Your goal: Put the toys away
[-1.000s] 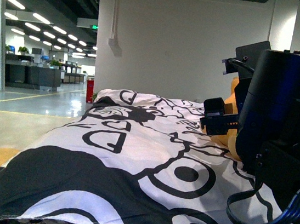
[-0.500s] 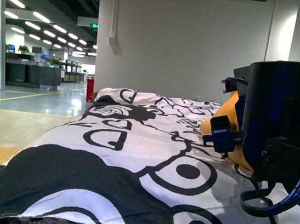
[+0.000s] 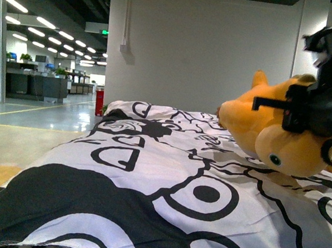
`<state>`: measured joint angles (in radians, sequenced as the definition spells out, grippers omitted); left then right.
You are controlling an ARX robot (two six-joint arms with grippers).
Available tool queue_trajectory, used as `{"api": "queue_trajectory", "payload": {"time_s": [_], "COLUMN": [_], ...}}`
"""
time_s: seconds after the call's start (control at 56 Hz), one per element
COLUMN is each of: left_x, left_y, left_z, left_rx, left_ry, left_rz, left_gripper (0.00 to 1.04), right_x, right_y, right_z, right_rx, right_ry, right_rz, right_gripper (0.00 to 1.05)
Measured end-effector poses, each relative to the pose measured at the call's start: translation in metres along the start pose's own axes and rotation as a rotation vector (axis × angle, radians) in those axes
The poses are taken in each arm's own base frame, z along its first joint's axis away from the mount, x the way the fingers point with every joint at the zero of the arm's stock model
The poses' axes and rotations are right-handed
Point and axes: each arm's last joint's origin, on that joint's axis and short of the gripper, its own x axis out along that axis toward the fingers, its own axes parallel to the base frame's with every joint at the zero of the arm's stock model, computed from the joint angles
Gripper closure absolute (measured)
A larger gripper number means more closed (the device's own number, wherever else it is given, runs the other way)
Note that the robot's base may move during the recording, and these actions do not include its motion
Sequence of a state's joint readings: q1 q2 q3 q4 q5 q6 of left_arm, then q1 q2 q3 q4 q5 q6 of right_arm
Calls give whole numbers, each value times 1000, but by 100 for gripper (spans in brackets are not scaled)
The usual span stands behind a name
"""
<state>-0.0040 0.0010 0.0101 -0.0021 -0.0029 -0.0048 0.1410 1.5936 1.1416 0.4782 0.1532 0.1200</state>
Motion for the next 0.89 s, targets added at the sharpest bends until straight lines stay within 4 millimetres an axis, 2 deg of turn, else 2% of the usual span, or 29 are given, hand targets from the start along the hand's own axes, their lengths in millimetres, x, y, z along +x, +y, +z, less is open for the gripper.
{"api": "queue_trajectory", "payload": {"time_s": [0.054, 0.125, 0.25, 0.429, 0.607, 0.786, 0.893], "left_x": [0, 0, 0, 0, 0, 0, 0], "left_y": [0, 0, 0, 0, 0, 0, 0], "left_z": [0, 0, 0, 0, 0, 0, 0], "left_rx": [0, 0, 0, 0, 0, 0, 0], "left_ry": [0, 0, 0, 0, 0, 0, 0], "left_rz": [0, 0, 0, 0, 0, 0, 0], "left_gripper": [6, 6, 6, 6, 6, 6, 6], "right_x": [-15, -47, -83, -131, -175, -210, -223], "right_y": [-10, -31, -52, -70, -80, -85, -87], "right_z": [13, 32, 41, 43, 39, 31, 25], "right_rx": [44, 104, 168, 250, 298, 336, 356], "right_ry": [-26, -67, -88, -98, -111, -113, -110], "right_rz": [27, 66, 97, 166, 200, 213, 199], "right_gripper": [96, 97, 97, 97, 97, 97, 97]}}
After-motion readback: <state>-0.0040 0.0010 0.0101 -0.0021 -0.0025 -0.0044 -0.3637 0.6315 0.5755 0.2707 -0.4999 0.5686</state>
